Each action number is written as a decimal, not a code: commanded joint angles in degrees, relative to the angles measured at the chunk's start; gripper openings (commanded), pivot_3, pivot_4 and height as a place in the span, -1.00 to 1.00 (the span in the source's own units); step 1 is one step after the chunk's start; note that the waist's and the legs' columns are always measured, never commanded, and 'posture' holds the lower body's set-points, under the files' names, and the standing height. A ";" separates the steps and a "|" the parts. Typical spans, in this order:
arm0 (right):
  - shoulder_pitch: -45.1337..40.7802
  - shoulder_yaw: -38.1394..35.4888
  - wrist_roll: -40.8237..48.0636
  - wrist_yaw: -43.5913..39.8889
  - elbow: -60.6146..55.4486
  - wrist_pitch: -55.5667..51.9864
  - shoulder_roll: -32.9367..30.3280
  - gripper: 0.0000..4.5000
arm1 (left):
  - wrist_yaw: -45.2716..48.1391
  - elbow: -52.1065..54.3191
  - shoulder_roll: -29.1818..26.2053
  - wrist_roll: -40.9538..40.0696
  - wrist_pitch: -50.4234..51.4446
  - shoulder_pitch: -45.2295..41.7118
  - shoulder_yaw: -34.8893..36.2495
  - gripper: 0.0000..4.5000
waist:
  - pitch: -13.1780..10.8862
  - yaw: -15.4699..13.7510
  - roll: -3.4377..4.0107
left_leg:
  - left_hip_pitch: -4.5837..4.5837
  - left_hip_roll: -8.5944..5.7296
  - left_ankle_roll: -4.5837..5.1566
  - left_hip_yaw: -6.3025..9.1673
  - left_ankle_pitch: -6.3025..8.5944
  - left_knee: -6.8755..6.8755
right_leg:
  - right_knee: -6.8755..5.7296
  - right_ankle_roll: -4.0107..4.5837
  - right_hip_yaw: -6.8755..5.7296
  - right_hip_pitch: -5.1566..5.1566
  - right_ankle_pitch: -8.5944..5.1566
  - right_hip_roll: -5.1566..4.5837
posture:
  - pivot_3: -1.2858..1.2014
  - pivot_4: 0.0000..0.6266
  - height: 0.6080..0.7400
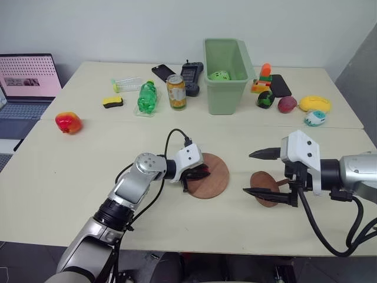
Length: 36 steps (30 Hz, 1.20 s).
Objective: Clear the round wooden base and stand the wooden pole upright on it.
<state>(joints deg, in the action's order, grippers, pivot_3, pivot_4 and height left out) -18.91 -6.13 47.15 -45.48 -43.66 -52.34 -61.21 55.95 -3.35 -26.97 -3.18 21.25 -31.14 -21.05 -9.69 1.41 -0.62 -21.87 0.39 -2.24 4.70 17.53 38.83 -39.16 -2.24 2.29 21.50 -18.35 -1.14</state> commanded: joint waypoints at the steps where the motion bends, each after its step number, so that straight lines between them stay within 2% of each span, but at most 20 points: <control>1: -1.00 -0.52 -0.66 -0.74 -0.56 1.33 -0.50 1.00 | 0.20 1.00 -0.66 1.25 -0.67 0.40 -0.58 -0.79 | 0.00 0.00 0.00 | 0.00 0.00 0.00 0.00 0.00 0.00 | 0.00 0.00 0.00 0.00 0.00 0.00 | 0.03 -0.52 1.00; 8: -1.00 -0.55 -0.97 -1.42 -0.67 1.53 -0.53 1.00 | -0.67 3.91 0.42 -3.02 -0.17 -0.03 4.31 -0.79 | 0.00 0.00 0.00 | -0.01 0.00 0.00 0.00 0.00 0.00 | 0.00 0.00 0.00 0.01 0.00 0.00 | 0.03 -0.52 1.00; 10: -1.44 -0.56 -0.46 -1.94 -0.44 1.68 -0.36 1.00 | -2.12 4.28 -1.12 -5.23 1.42 -0.52 9.47 -0.79 | -0.01 0.04 -0.01 | -0.01 0.00 0.00 0.01 0.00 0.00 | 0.00 0.00 0.00 0.01 0.00 0.00 | 0.03 -0.52 1.00; 15: -2.90 0.44 -0.74 -4.31 1.23 4.59 1.63 1.00 | -10.64 1.38 -4.98 -4.87 1.62 0.17 20.50 -0.79 | 0.00 0.35 0.00 | 0.04 0.13 0.00 0.01 0.00 -0.01 | -0.03 0.00 -0.01 0.04 0.00 -0.02 | 0.03 -0.52 1.00; 24: -10.67 8.35 -6.20 -9.10 8.23 11.57 7.97 1.00 | -23.40 -2.18 -10.11 -5.81 3.95 8.97 39.19 -0.79 | 0.00 0.24 -0.01 | -0.01 0.08 -0.01 0.00 0.00 -0.02 | -0.02 0.00 -0.03 0.15 0.00 -0.17 | 0.03 -0.52 1.00; 28: -14.83 11.89 -7.34 -10.98 10.69 13.08 11.76 1.00 | -28.20 -7.52 -11.55 -7.14 3.27 12.29 47.18 -0.79 | 0.00 0.22 -0.01 | -0.03 0.10 -0.02 0.02 0.00 -0.03 | -0.04 0.00 -0.03 0.20 0.00 -0.19 | 0.03 -0.52 1.00; 34: -17.85 14.86 -9.82 -13.44 13.00 14.49 14.32 1.00 | -28.17 -10.94 -12.33 -9.11 2.94 12.98 49.24 -0.79 | 0.03 -0.47 -0.07 | -0.10 0.05 -0.03 0.07 -0.01 -0.01 | -0.08 0.00 -0.03 0.25 0.01 -0.28 | 0.03 -0.52 1.00; 36: -18.35 15.18 -10.29 -13.77 13.44 14.72 14.87 1.00 | -28.95 -10.78 -12.45 -9.08 2.86 13.33 49.26 -0.48 | 0.05 -0.58 -0.11 | -0.10 0.03 -0.03 0.05 -0.01 0.00 | -0.08 0.00 -0.03 0.25 0.01 -0.29 | 0.03 -0.52 1.00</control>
<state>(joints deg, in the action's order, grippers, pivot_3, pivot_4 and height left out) -36.09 9.58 37.25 -58.53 -29.99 -38.85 -46.46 27.19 -15.50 -38.09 -11.51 25.37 -17.79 26.98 -9.64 0.83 -0.73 -21.97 0.43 -2.28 4.75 17.52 38.83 -39.25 -2.24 2.27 21.75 -18.34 -1.44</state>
